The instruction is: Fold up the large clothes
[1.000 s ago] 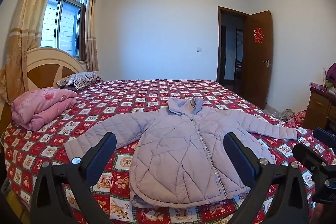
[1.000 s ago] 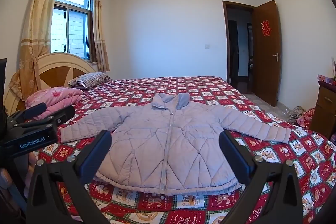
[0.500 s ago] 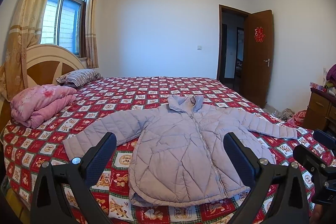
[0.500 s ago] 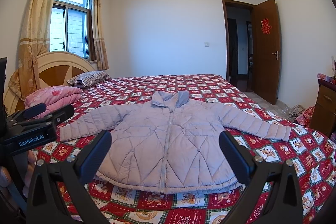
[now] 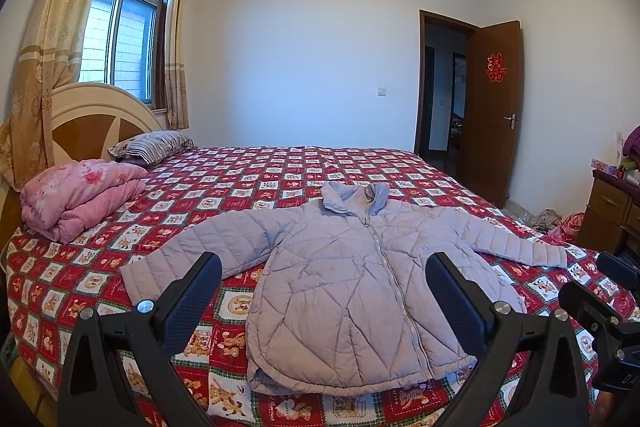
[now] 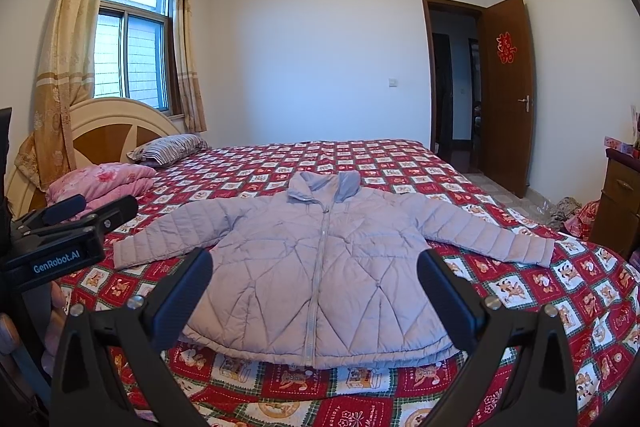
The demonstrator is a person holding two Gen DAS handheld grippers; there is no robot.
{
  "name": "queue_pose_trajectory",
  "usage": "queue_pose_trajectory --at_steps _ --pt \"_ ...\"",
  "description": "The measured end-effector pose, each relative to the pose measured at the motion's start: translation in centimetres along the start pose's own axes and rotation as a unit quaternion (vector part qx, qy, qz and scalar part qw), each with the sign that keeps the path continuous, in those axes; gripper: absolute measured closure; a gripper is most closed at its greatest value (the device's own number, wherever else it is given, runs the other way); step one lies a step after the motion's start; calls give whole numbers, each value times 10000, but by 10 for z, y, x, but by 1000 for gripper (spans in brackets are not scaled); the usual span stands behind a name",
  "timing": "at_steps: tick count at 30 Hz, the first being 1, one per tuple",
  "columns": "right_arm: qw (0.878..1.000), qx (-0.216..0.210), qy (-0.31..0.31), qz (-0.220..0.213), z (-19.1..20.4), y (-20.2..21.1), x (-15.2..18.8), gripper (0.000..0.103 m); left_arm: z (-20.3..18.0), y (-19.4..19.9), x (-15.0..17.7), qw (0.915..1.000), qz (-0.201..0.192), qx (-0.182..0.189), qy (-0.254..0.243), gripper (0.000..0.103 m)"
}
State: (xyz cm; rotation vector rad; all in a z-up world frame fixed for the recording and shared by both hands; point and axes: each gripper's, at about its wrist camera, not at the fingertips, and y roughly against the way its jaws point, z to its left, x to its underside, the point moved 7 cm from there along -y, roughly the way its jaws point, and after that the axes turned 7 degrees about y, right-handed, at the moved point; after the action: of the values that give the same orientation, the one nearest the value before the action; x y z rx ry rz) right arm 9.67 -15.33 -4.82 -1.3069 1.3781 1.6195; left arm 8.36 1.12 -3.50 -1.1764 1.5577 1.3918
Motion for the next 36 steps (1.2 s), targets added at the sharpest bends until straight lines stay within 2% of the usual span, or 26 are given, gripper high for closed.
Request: queue_pose_trajectory --at_steps 36 --pt "9999 -24 -11 98 4 -3 8 0 8 -2 -1 10000 22 -20 26 1"
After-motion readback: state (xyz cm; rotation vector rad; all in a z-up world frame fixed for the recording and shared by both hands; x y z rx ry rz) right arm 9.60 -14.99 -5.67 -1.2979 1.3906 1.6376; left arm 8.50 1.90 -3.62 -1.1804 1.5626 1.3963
